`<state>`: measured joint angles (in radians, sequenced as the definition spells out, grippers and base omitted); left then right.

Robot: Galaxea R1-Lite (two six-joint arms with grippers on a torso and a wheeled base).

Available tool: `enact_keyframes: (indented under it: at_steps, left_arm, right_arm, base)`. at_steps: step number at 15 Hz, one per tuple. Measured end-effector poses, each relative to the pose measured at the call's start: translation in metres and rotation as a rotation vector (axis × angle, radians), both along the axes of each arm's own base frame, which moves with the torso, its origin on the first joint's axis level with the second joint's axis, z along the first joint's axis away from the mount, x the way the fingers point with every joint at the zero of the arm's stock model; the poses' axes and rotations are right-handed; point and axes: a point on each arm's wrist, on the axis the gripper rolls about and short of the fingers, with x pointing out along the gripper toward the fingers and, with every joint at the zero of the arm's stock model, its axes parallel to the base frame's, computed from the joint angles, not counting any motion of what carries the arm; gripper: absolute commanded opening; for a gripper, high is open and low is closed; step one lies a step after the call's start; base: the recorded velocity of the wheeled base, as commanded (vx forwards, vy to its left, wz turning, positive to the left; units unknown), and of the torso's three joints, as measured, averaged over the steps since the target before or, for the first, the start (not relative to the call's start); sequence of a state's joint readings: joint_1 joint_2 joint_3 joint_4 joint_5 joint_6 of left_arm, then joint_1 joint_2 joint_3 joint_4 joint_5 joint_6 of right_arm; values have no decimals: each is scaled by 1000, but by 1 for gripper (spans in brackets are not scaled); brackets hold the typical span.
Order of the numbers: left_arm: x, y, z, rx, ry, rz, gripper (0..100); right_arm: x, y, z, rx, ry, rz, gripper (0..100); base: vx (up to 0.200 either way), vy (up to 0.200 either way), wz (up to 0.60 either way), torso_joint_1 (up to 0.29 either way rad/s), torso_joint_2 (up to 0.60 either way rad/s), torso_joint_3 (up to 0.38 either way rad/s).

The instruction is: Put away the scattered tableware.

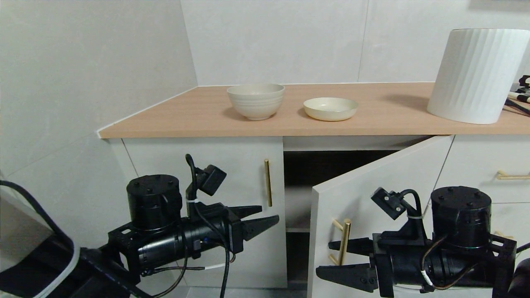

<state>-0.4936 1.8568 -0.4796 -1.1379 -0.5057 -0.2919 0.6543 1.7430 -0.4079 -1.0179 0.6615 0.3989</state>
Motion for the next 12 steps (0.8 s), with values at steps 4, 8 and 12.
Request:
enact_keyframes:
  at_steps: [4, 8, 12]
  left_arm:
    - [13, -12, -1, -43, -75, -28, 0]
    - [24, -32, -8, -60, -78, -122, 0]
    - [31, -59, -13, -72, -100, -187, 0]
  right_arm:
    - [0, 0, 0, -1, 1, -1, 100]
    - [0, -1, -1, -2, 2, -2, 100]
    - [-2, -2, -1, -4, 1, -6, 100]
  base:
    - [0, 0, 0, 0, 0, 0]
    - [0, 0, 0, 0, 0, 0]
    - [0, 0, 0, 0, 0, 0]
